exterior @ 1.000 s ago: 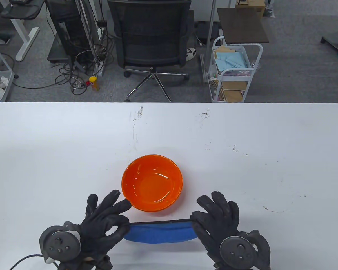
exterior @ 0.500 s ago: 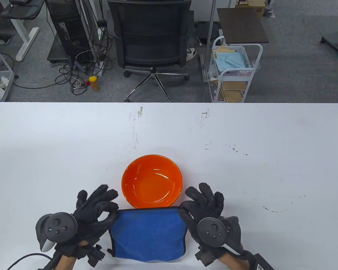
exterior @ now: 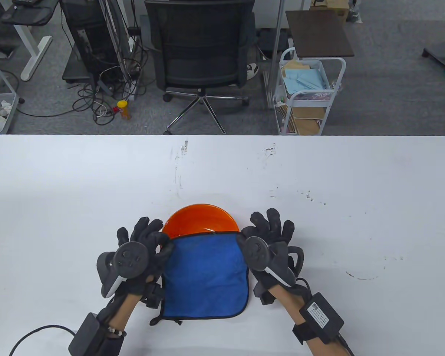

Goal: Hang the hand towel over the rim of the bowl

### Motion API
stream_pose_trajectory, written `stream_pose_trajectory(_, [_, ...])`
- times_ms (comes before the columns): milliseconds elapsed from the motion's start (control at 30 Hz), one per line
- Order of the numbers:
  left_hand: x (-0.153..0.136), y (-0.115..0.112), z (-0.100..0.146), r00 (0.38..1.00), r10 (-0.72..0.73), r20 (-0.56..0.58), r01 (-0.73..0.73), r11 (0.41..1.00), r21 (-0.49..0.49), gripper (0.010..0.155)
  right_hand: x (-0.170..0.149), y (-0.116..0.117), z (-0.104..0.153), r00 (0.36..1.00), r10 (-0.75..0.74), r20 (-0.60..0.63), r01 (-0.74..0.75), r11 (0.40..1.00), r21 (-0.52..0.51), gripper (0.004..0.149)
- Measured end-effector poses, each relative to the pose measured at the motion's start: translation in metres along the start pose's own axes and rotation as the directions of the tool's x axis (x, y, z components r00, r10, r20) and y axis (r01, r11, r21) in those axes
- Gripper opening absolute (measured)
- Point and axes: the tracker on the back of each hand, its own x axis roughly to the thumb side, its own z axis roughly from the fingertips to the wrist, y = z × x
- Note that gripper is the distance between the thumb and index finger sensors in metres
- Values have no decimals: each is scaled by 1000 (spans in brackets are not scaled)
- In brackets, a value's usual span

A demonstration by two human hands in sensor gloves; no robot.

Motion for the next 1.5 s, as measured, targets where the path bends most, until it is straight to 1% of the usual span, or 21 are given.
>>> stream_pose_trajectory(100, [-5, -4, -9, 997, 7, -78, -9, 1000, -21, 40, -5, 5, -8, 998, -57, -3, 57, 997, 44, 44])
stream_pose_trajectory(167, [-6, -10, -15, 992, -47, -118, 41, 998, -50, 41, -6, 9, -11, 997, -77, -7, 78, 995, 57, 46])
stream_pose_trajectory(200, [-5, -13, -17, 990, -69, -121, 62, 996, -60, 42, -5, 12, -11, 998, -59, -2, 59, 997, 39, 47])
stream_pose_trajectory(300, [-1, -22, -20, 985, -93, -147, 86, 995, -57, 43, -1, 18, -11, 1000, 24, -6, -24, 1000, -3, 45])
stream_pose_trajectory(367, [1, -26, -21, 978, -142, -154, 136, 989, -54, 42, 1, 20, -10, 1000, 28, -8, -28, 1000, -12, 46])
stream_pose_trajectory(567, [4, -34, -21, 960, -208, -188, 207, 978, -24, 45, 5, 20, -8, 996, 92, -1, -92, 996, 19, 53])
stream_pose_trajectory(600, [5, -35, -22, 959, -211, -191, 209, 977, -35, 48, 7, 20, -10, 996, 92, -9, -91, 995, 28, 54])
stream_pose_trajectory(633, [5, -36, -22, 959, -210, -192, 207, 978, -36, 55, 8, 20, -12, 995, 96, -17, -96, 995, 37, 55])
stream_pose_trajectory(700, [5, -37, -25, 958, -227, -177, 218, 974, -70, 74, 9, 22, -17, 994, 101, -39, -98, 993, 59, 56])
stream_pose_trajectory(733, [4, -37, -26, 957, -227, -179, 216, 973, -80, 77, 10, 22, -19, 994, 101, -48, -97, 992, 76, 56])
stream_pose_trajectory(800, [1, -36, -27, 956, -222, -193, 208, 974, -88, 75, 12, 24, -25, 992, 107, -61, -101, 990, 99, 56])
stream_pose_trajectory(933, [-5, -36, -30, 963, -166, -212, 143, 983, -120, 76, 17, 26, -32, 987, 129, -99, -114, 983, 142, 58])
stream_pose_trajectory(1067, [-11, -36, -29, 968, -132, -213, 112, 989, -101, 75, 19, 27, -30, 985, 151, -88, -138, 981, 136, 61])
stream_pose_trajectory(1167, [-13, -28, -23, 982, -98, -161, 89, 994, -62, 75, 18, 21, -21, 994, 102, -43, -96, 988, 118, 64])
stream_pose_trajectory(1233, [-14, -17, -16, 991, -50, -127, 44, 998, -46, 76, 16, 10, -12, 997, 81, -17, -79, 992, 100, 65])
stream_pose_trajectory(1300, [-14, -2, -8, 995, -4, -104, -1, 999, -46, 76, 14, -6, 1, 997, 75, 25, -76, 995, 70, 65])
stream_pose_trajectory(1333, [-14, 8, -3, 995, 16, -94, -20, 999, -48, 76, 13, -19, 12, 996, 70, 49, -72, 997, 36, 66])
stream_pose_trajectory(1367, [-14, 13, 1, 996, 25, -87, -29, 998, -51, 76, 12, -23, 16, 996, 68, 57, -70, 997, 25, 67])
stream_pose_trajectory(1400, [-13, 21, 7, 996, 31, -80, -35, 998, -57, 77, 10, -37, 28, 995, 64, 72, -64, 998, -2, 68])
stream_pose_trajectory(1500, [-12, 37, 29, 997, -5, -72, 0, 997, -72, 76, 2, -61, 57, 994, 45, 97, -38, 997, -72, 67])
